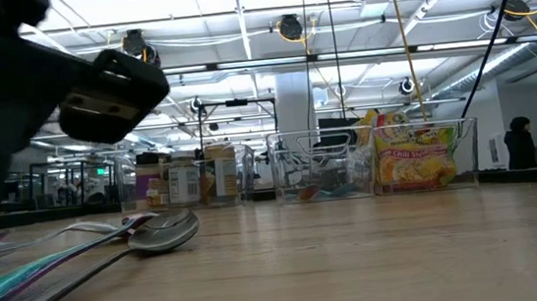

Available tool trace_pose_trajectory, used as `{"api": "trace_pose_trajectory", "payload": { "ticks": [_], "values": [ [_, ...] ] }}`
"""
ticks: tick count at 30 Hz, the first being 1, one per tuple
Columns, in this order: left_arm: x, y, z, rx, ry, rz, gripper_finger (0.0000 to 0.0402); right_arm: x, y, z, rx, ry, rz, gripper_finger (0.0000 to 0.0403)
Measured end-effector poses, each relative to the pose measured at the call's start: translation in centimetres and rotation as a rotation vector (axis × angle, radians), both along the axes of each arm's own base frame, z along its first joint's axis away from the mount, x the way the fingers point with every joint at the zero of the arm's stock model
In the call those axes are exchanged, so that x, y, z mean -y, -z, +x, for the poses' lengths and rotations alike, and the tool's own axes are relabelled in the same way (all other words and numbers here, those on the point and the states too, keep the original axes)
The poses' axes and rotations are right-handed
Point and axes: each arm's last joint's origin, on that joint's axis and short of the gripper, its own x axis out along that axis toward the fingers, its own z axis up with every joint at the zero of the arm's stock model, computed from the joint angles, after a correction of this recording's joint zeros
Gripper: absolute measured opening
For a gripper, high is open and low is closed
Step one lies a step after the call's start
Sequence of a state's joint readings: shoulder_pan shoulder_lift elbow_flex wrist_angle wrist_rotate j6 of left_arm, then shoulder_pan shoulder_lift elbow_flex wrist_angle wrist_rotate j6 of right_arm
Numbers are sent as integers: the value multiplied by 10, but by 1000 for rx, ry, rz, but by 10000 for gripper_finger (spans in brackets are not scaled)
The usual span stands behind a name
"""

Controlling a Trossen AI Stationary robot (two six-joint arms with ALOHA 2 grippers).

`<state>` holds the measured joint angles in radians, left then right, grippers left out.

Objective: Pick & Place Food Item
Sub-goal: Put the silver spoon into the middle transparent bin

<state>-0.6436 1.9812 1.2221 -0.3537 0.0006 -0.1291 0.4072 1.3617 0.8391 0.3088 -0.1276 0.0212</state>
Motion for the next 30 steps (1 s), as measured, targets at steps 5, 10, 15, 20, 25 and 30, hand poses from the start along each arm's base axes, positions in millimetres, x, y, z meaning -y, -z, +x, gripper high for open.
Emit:
{"api": "trace_pose_trajectory", "payload": {
  "ticks": [5,10,15,20,25,30],
  "values": [
    [-7,0,5,-2,-23,1,9,0,0,0,0,0,0,134],
    [-17,-15,6,26,-62,-3,9,0,0,0,0,0,0,134],
    [-26,-54,4,184,-100,25,3,0,-2,-2,1,-1,1,134],
    [-37,-101,-2,400,-147,79,6,3,-9,-7,3,4,19,134],
    [-55,-149,-3,672,-193,149,7,8,-18,-19,-17,12,11,134],
    [-92,-178,11,842,-216,217,4,17,-15,-35,-10,138,-31,134]
  ]
}}
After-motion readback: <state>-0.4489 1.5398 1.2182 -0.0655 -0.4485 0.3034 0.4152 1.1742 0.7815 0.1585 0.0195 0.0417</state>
